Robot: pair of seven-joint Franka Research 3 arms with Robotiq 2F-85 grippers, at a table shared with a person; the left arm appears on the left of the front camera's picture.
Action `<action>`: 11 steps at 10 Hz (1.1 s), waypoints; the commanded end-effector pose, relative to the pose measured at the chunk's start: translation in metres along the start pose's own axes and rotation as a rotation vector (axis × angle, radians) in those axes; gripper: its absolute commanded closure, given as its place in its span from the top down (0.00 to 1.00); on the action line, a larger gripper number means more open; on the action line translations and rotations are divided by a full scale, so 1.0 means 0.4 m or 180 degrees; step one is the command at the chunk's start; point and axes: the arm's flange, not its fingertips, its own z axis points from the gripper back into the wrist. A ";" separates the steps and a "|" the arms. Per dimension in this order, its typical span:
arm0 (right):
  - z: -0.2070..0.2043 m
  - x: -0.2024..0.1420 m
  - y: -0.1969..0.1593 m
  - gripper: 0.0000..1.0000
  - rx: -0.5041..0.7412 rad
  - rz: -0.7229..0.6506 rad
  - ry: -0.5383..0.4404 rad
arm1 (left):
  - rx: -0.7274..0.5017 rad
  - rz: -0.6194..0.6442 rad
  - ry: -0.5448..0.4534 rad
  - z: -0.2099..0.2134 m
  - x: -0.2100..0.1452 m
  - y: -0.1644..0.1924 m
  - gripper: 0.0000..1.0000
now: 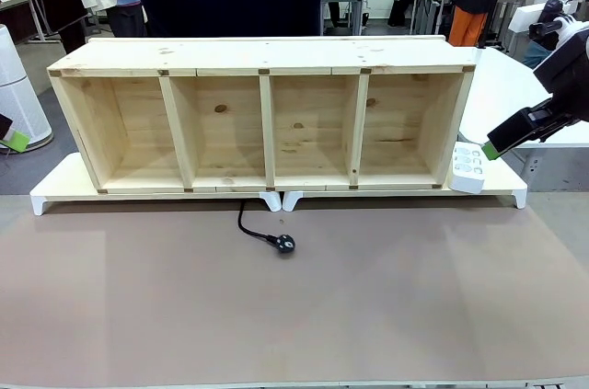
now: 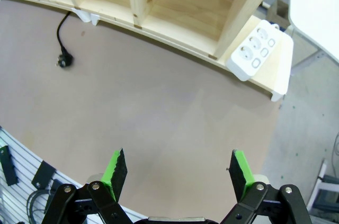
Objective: Perform cable management.
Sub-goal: When the cord part of the Power Cable appears at the lower middle area of the table and stops, grasp the cord part of the Power Cable.
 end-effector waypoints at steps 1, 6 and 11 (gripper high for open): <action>-0.002 -0.002 0.001 1.00 0.0023 0.0004 0.0018 | -0.0001 0.0037 0.0026 0.001 -0.005 -0.001 1.00; -0.002 -0.002 0.001 1.00 0.0023 0.0004 0.0018 | -0.0001 0.0037 0.0026 0.001 -0.005 -0.001 1.00; -0.002 -0.002 0.001 1.00 0.0023 0.0004 0.0018 | -0.0001 0.0037 0.0026 0.001 -0.005 -0.001 1.00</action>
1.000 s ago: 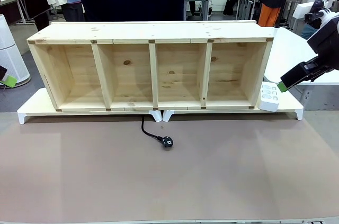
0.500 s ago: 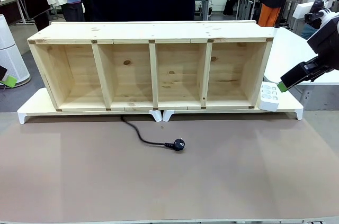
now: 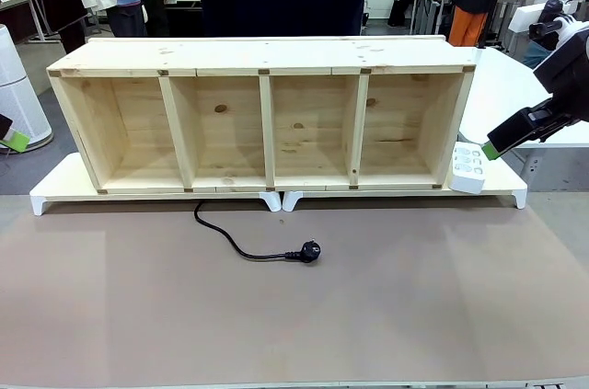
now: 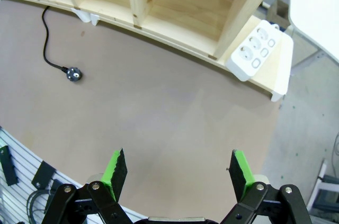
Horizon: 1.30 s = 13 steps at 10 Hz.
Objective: Perform cable management.
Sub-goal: When the cord part of the Power Cable appears at the lower middle area of the table and stops, grasp the cord part of the Power Cable.
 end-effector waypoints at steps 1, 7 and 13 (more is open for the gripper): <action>-0.002 -0.002 0.001 1.00 0.0023 0.0004 0.0018 | -0.0001 0.0037 0.0026 0.001 -0.005 -0.001 1.00; -0.002 -0.002 0.001 1.00 0.0023 0.0004 0.0018 | -0.0001 0.0037 0.0026 0.001 -0.005 -0.001 1.00; -0.013 0.023 0.021 1.00 -0.0120 0.0098 0.0085 | -0.0001 0.0037 0.0026 0.001 -0.005 -0.001 1.00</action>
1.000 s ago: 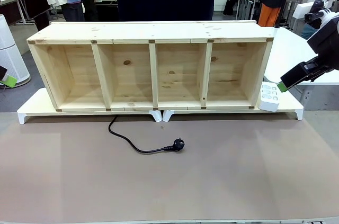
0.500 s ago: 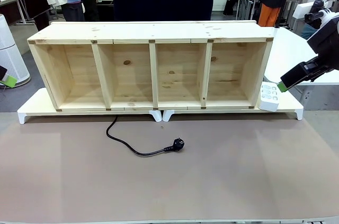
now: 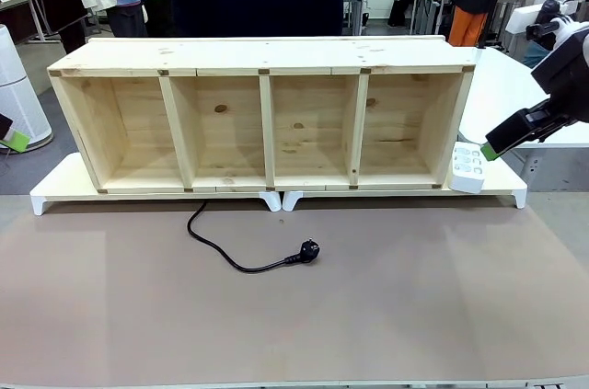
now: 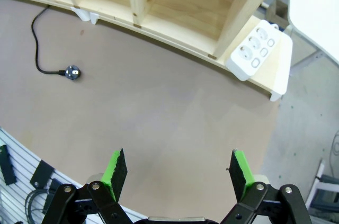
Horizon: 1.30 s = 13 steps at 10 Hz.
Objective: Perform cable management.
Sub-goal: When the cord part of the Power Cable appears at the lower middle area of the table and stops, grasp the cord part of the Power Cable.
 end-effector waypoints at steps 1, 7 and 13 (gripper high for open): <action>-0.011 0.031 0.021 1.00 -0.0109 0.0167 0.0113 | -0.0001 0.0037 0.0026 0.001 -0.005 -0.001 1.00; -0.070 0.148 0.153 1.00 -0.0313 0.1476 0.0478 | -0.0001 0.0037 0.0026 0.001 -0.005 -0.001 1.00; -0.202 0.249 0.357 1.00 0.0202 0.2679 0.0515 | -0.0001 0.0037 0.0026 0.001 -0.005 -0.001 1.00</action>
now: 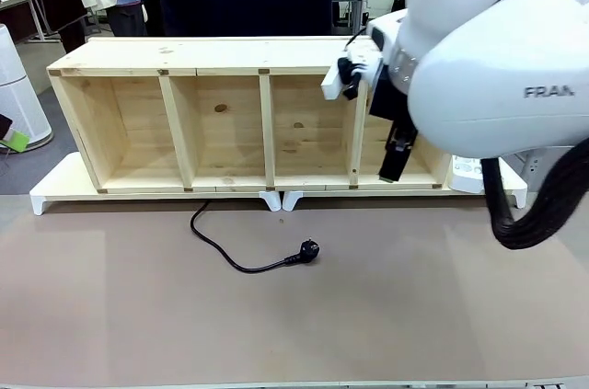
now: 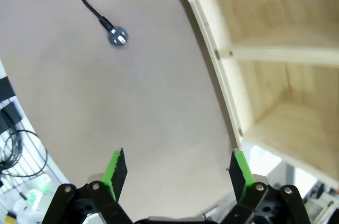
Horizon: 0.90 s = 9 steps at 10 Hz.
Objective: Perform cable management.
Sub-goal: When the cord part of the Power Cable appears at the lower middle area of the table and stops, grasp the cord part of the Power Cable.
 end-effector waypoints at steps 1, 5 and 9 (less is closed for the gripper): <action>-0.045 0.040 -0.013 1.00 0.0187 0.0235 -0.0104 | -0.0006 0.0038 0.0023 0.002 -0.005 0.000 1.00; -0.163 0.107 0.012 1.00 0.0537 0.0551 -0.0270 | -0.0006 0.0038 0.0023 0.002 -0.005 0.000 1.00; -0.279 0.172 0.074 1.00 0.0859 0.0740 -0.0279 | -0.0006 0.0038 0.0023 0.002 -0.005 0.000 1.00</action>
